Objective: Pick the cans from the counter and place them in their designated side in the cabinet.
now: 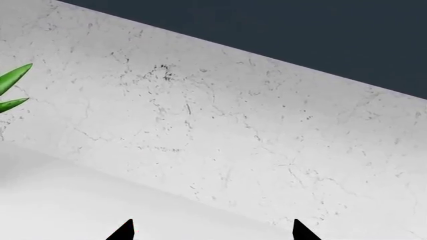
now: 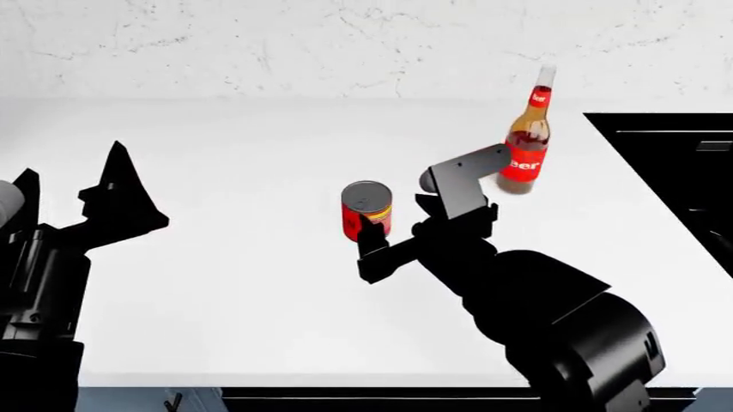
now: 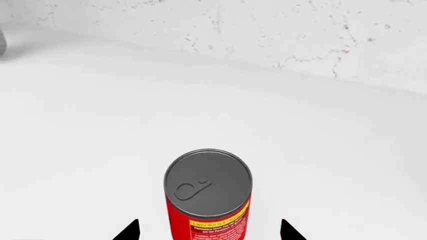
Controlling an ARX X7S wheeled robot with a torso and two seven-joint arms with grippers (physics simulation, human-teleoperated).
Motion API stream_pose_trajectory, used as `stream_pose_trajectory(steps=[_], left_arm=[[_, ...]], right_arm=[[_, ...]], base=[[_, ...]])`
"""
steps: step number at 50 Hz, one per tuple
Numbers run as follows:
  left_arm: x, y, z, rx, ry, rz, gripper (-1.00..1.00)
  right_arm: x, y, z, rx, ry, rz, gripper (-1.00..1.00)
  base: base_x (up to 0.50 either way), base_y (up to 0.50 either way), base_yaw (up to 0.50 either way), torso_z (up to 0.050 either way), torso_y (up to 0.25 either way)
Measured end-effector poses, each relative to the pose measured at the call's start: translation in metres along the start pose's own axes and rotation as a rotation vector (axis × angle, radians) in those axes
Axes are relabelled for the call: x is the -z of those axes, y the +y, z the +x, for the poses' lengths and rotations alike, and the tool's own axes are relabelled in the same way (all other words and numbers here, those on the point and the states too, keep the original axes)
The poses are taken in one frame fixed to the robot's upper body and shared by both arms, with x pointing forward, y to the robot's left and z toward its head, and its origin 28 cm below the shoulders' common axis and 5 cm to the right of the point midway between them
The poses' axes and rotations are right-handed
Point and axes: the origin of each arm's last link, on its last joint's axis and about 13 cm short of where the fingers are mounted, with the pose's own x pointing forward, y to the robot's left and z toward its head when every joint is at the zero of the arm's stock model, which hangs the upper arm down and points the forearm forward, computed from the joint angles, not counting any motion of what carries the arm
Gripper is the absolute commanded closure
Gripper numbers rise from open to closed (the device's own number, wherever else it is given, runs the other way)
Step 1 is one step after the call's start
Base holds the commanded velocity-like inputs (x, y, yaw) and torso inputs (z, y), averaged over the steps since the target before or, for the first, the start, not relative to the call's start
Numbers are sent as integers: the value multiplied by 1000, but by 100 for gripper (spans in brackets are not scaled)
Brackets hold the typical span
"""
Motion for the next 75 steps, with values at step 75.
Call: stream_pose_trajectory(steps=[75], left_arm=[[-1, 4, 3, -17, -13, -2, -100]], right_arm=[[3, -12, 37, -39, 65, -2, -100]], base=[[0, 0, 0, 0, 0]])
